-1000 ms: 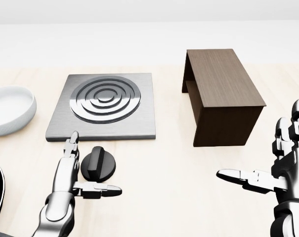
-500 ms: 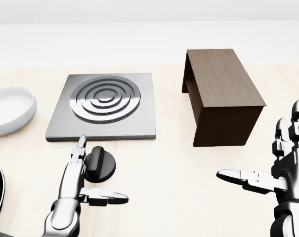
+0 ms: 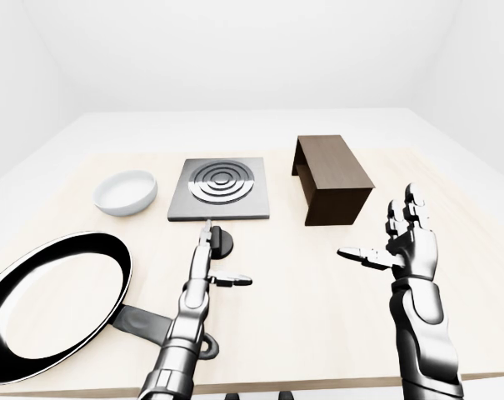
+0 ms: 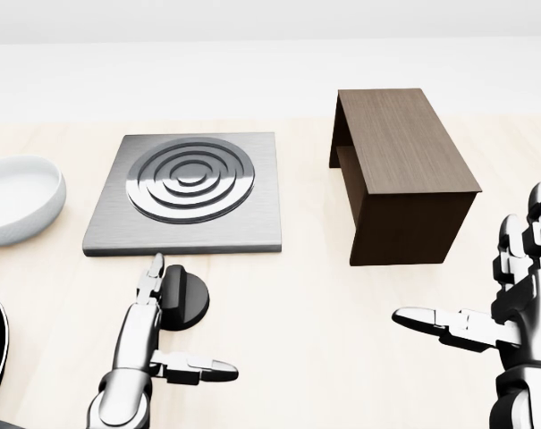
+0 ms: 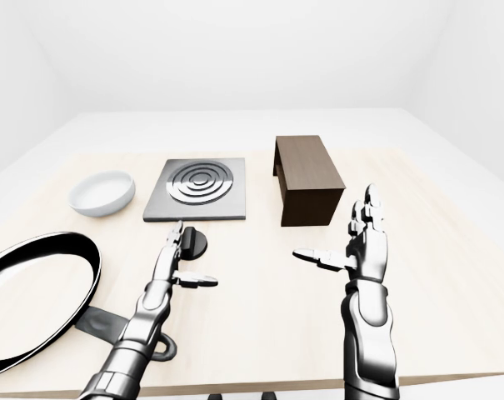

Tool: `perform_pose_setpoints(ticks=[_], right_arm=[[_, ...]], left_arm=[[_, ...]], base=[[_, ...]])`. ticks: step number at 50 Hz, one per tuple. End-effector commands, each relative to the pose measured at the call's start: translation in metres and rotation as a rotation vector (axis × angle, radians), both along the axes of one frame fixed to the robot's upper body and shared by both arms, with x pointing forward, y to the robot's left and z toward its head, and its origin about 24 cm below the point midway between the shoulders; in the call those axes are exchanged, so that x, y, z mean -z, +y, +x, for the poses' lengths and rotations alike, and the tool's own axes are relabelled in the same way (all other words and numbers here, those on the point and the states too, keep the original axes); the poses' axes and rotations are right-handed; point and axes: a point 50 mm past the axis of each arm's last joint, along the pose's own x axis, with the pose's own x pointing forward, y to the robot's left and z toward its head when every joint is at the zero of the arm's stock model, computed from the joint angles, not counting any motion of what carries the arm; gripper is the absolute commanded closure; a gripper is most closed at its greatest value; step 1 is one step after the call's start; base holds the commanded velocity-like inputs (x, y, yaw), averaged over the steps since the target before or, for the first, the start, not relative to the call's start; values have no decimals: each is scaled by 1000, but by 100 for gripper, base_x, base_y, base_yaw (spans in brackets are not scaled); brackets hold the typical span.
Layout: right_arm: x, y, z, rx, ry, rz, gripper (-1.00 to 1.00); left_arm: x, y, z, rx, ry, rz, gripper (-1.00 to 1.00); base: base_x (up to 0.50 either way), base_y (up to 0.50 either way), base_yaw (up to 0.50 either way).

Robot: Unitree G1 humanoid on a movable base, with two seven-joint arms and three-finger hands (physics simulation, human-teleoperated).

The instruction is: Turn on the stove.

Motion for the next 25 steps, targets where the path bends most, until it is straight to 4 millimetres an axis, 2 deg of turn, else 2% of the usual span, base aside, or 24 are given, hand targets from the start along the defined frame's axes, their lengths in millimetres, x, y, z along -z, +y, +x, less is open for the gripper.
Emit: perform_pose_setpoints(ticks=[1, 25], right_arm=[[-1, 0, 0, 1, -2, -1, -100], [-3, 0, -1, 2, -14, -2, -100]], left_arm=[[9, -4, -8, 14, 34, -13, -100], [-19, -30, -34, 136, -105, -82, -100]], base=[[0, 0, 0], [0, 0, 0]])
